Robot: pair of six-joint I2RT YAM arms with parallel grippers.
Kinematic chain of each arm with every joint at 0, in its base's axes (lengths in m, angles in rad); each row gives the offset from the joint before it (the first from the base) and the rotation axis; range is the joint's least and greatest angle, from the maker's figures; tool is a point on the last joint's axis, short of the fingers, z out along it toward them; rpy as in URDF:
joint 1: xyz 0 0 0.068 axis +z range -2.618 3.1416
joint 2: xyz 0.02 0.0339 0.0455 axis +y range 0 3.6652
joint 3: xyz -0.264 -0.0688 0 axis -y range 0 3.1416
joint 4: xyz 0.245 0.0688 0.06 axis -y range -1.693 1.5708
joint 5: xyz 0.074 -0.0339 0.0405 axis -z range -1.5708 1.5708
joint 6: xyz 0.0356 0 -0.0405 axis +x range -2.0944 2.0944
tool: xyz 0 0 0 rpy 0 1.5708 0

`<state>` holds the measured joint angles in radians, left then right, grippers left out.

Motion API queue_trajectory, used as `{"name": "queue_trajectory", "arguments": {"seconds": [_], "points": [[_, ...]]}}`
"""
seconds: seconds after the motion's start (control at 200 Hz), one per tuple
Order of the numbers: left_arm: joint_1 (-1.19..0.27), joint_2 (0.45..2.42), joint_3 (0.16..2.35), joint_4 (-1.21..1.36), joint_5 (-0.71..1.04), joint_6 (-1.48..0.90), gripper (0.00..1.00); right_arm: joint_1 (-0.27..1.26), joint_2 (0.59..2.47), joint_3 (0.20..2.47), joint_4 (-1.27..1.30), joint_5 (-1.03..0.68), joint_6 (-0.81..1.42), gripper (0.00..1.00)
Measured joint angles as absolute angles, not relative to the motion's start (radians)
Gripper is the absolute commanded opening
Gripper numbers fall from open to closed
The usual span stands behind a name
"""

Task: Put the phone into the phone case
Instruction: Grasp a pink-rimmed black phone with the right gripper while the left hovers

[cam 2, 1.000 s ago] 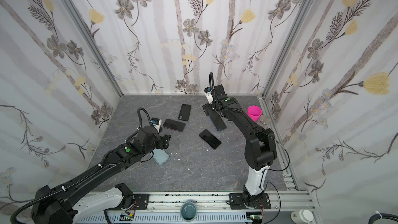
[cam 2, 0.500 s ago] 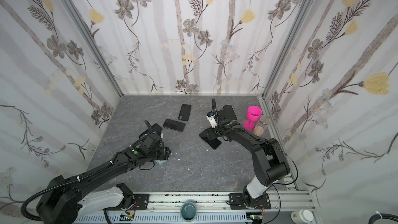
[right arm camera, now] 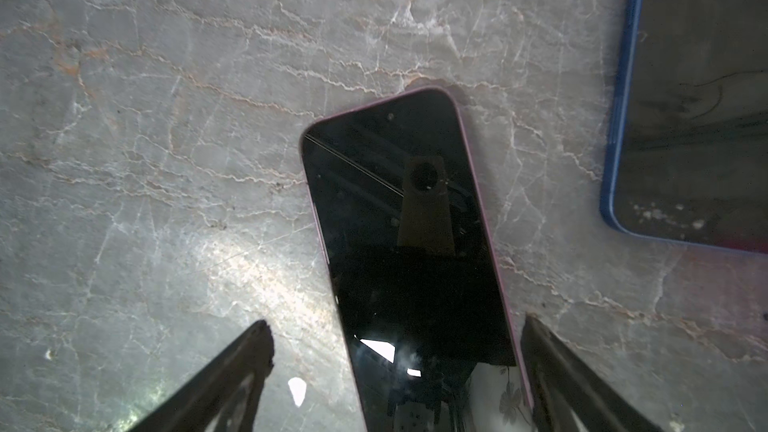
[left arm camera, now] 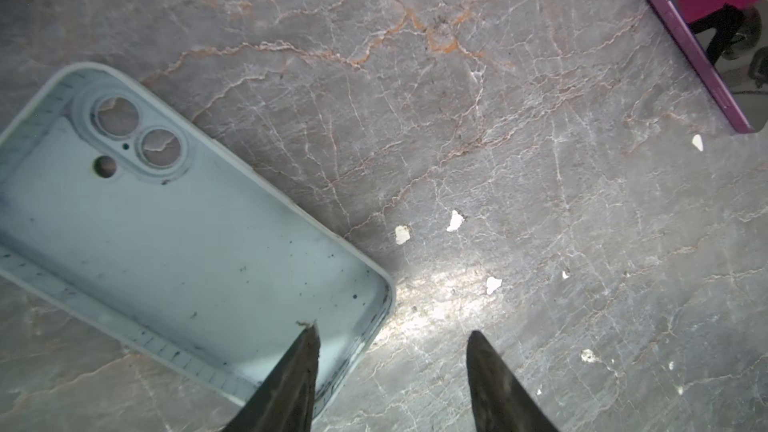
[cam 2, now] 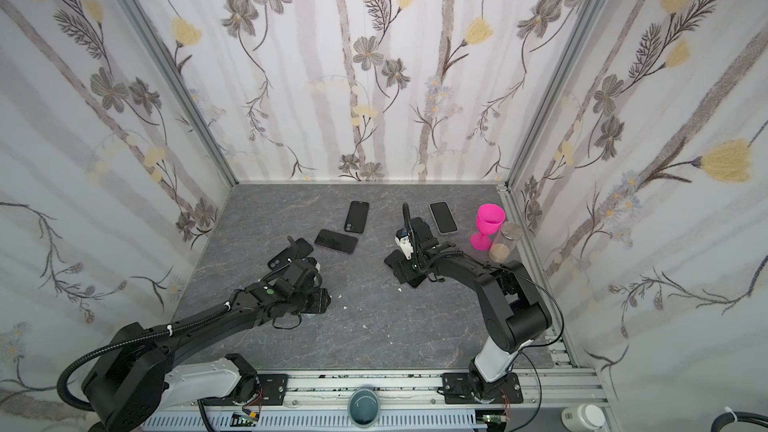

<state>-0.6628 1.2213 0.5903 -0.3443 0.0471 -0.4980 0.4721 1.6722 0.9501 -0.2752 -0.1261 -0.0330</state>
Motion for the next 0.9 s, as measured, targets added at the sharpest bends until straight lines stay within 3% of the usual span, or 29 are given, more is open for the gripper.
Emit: {"name": "queue_trajectory", "arguments": {"seconds": [0.36, 0.899], "points": [[-0.663, 1.233, 0.59, -0.344, 0.05, -0.498, 0.56, 0.482, 1.707, 0.965, -0.321, -0.068, -0.061, 0.92], [-0.663, 1.243, 0.599, -0.339, 0.053, -0.498, 0.55, 0.487, 1.775, 1.013, -0.356, -0.049, -0.098, 0.82]]}}
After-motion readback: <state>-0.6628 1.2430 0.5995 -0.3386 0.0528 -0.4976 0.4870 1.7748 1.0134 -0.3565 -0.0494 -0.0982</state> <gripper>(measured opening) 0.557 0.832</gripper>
